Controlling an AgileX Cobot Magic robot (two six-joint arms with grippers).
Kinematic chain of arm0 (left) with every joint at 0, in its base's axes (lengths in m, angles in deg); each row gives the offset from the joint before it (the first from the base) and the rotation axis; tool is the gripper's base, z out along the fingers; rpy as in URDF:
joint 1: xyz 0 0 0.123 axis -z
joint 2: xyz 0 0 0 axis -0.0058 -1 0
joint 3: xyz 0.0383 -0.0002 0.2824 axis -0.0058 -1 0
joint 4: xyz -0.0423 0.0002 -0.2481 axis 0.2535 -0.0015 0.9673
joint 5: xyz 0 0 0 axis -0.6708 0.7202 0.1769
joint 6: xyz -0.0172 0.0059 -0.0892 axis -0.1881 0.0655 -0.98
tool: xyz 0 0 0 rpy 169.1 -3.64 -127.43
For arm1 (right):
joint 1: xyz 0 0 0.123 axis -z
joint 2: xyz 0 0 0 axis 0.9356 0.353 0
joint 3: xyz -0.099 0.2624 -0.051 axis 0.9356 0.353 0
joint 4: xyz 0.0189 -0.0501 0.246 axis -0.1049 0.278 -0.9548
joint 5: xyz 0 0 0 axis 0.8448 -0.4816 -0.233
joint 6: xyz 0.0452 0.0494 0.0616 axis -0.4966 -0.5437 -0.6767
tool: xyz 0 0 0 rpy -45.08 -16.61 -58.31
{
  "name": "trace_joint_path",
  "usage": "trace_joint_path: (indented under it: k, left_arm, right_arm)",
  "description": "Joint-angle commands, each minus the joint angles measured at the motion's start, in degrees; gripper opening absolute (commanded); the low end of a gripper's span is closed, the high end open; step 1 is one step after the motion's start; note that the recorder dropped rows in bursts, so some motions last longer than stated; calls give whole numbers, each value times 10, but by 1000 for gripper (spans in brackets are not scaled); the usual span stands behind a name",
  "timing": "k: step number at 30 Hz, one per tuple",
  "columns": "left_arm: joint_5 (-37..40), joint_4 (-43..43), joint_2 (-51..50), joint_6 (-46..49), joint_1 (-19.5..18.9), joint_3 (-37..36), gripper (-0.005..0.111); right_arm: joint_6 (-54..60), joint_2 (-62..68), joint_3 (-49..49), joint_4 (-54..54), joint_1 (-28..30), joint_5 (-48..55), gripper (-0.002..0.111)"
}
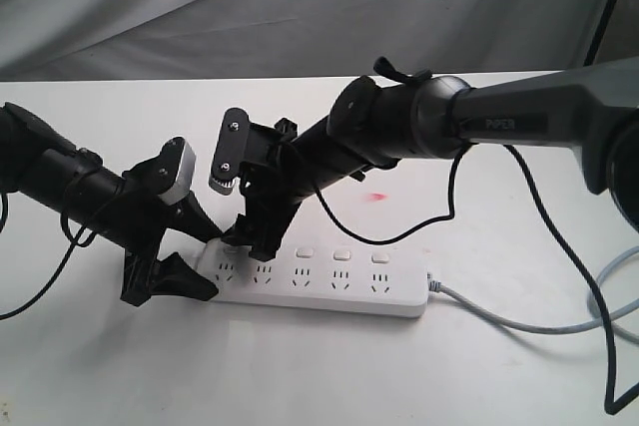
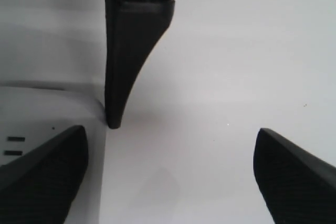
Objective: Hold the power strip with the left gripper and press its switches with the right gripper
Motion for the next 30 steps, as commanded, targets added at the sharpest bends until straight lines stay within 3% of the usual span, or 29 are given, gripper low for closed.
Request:
trace_joint_path:
  k: [1,16,30]
  left_arm:
    - [-31,-18,-15,-1,4,-3,56]
    - [-31,-18,-15,-1,4,-3,56]
    - [-31,-18,-15,-1,4,-3,56]
  right_arm:
    - [9,31,11,60,-6,-1,79]
    - [-49,31,11,136,-27,-18,79]
    - [-42,-41,11,56,-18,7,79]
